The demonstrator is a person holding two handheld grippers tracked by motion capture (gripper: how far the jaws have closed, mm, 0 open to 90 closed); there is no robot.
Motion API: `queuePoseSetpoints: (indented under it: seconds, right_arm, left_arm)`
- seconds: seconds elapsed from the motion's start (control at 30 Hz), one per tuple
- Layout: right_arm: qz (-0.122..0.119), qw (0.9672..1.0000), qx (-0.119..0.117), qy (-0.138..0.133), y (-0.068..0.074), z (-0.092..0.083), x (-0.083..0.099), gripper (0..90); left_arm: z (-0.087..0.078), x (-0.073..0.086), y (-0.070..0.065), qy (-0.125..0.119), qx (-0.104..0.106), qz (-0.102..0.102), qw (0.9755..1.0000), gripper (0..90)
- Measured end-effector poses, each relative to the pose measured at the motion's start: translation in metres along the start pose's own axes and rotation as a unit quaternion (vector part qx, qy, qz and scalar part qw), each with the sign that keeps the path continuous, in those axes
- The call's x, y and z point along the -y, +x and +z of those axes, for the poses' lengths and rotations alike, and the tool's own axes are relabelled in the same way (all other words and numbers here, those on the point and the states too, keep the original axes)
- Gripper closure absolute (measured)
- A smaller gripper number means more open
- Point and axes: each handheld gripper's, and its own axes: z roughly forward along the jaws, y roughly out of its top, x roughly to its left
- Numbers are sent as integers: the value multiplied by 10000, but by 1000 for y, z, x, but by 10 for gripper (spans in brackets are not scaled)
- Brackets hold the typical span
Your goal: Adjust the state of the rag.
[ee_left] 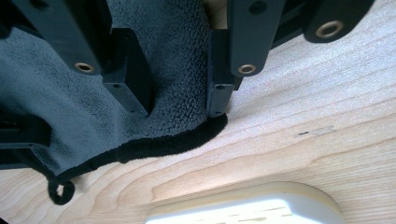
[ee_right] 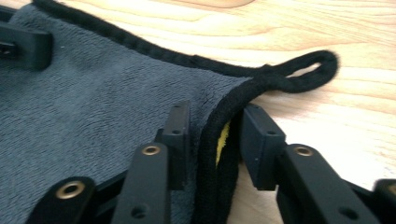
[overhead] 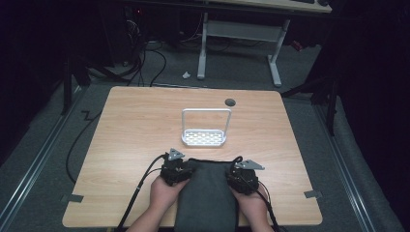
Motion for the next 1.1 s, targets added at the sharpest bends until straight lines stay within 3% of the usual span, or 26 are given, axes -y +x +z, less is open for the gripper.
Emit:
queuePoseSetpoints:
  seconds: [0.23,0.43,0.5,0.57,0.63,0.7,0.77,1.1]
  right_arm:
    - [-65,9999,-131,-10,2,0,1,756]
    - [-191,9996,-177,-50,3,0,2,772]
    - [-190,9997,-144,-53,3,0,2,749]
    - [-170,9998,-105,-53,1,0,2,649]
    - [1,9999,-121,-87,-4,0,2,571]
    - [136,9995,-243,-130,-6,0,3,518]
    - [99,9995,-277,-145,-5,0,3,490]
    - [-60,9998,-109,-151,0,0,4,550]
  left_arm:
    - [1,0,-1,-16,8,0,10000,626]
    - [1,0,-2,-26,-29,25,10000,626]
    - [1,1,-2,-44,-52,8,10000,623]
    - [1,0,-1,-31,-58,-15,10000,608]
    - [0,-1,0,-32,-52,-48,10000,584]
    - [0,-1,0,-31,-45,-43,10000,569]
    - [0,-1,1,-31,-42,-26,10000,563]
    - [0,-2,1,5,-56,57,10000,576]
